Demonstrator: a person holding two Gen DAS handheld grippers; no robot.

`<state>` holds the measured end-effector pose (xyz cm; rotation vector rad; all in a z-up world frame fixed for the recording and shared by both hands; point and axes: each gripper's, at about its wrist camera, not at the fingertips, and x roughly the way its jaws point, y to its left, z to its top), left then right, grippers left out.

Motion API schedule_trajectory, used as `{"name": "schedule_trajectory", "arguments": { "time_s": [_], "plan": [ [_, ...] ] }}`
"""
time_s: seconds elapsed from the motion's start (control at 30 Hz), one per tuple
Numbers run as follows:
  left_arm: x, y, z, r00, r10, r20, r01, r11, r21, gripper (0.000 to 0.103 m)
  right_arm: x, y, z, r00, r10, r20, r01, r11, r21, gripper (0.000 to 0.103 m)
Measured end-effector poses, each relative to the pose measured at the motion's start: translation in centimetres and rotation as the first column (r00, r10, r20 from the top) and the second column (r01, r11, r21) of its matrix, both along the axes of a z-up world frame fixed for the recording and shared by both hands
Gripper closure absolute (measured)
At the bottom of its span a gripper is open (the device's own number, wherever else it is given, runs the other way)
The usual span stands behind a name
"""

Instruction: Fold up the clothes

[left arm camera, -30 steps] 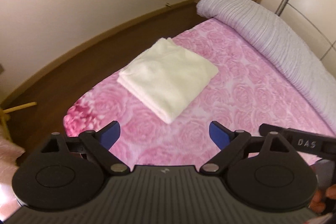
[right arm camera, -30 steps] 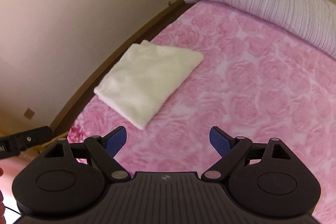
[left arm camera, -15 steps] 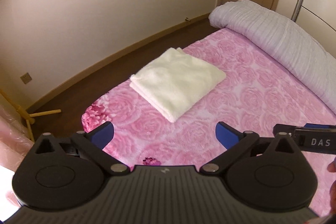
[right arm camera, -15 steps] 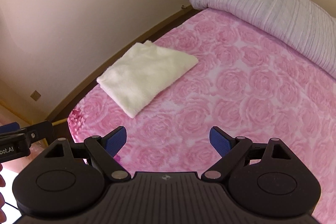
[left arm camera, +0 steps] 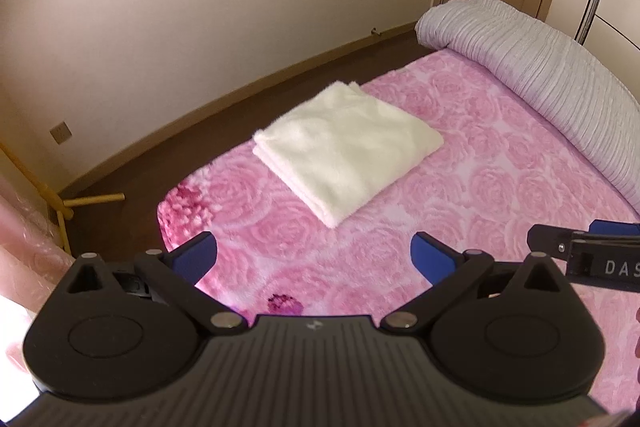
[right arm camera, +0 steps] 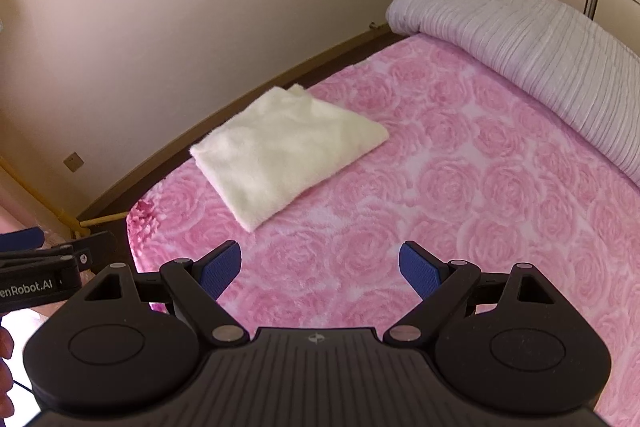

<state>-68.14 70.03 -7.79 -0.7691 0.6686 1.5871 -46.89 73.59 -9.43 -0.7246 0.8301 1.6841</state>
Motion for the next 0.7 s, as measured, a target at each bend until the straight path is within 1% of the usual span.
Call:
{"name": "schedule_trajectory", "arguments": {
  "time_s": [0.17,0.27,0.37,0.53,0.7],
  "plan": [
    [0.0,0.5,-1.0,1.000,0.006,0.002,-0.006,1.000,-0.028,0.001,0.0,0.7,-0.7,1.000,-0.015,0.012,0.015,1.000,-0.015,0.014],
    [-0.1,0.7,-1.2,1.000,0.020,-0.002,-0.020,0.999,-0.034,0.001,0.2,1.2,-1.0,0.999,-0.035,-0.015,0.035,0.999,-0.040,0.014],
    [-0.1,1.1,-1.4,1.000,0.028,-0.010,-0.029,0.999,-0.035,0.001,0.3,1.8,-1.1,0.999,-0.042,-0.023,0.040,0.997,-0.066,0.014],
    [0.2,1.8,-1.7,0.999,0.033,-0.016,-0.033,0.999,-0.041,0.001,-0.2,2.5,-1.4,1.000,-0.013,-0.003,0.013,0.997,-0.078,0.014],
    [0.5,2.5,-2.2,1.000,0.028,0.001,-0.028,0.997,-0.066,0.001,-0.6,3.2,-2.0,0.999,0.025,0.022,-0.024,0.996,-0.083,0.014]
  ]
}}
